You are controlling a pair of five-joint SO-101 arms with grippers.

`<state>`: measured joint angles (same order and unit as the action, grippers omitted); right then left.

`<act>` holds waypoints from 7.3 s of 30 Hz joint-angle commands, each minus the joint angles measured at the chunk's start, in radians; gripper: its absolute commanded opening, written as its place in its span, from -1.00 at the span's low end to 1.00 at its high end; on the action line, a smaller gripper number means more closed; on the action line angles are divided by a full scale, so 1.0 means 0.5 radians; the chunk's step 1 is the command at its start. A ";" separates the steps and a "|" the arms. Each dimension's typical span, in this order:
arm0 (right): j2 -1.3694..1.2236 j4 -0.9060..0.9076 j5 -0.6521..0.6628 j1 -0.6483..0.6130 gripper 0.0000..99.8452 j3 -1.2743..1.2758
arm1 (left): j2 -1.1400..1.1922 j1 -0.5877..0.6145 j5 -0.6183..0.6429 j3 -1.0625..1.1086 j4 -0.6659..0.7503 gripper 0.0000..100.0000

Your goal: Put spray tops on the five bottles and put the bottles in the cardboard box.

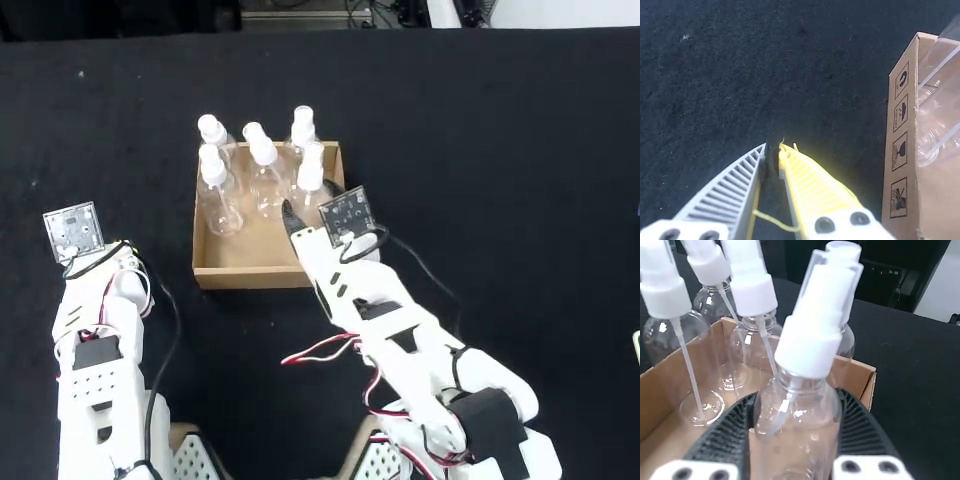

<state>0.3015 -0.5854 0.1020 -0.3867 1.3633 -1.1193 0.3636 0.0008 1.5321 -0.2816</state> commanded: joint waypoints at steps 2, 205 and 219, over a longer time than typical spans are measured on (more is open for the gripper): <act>-0.005 0.012 0.003 -0.031 -0.67 -0.005 | -0.040 0.020 0.003 -0.026 0.046 -0.94; 3.187 3.781 0.144 0.942 -0.98 0.640 | -1.412 -0.302 0.006 0.336 -1.973 -0.94; 3.187 3.781 0.144 0.942 -0.98 0.640 | -1.412 -0.302 0.006 0.336 -1.973 -0.94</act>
<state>1.7975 1.2988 0.1757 0.0936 1.6870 -1.8144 0.2179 0.0054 1.6778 -1.2497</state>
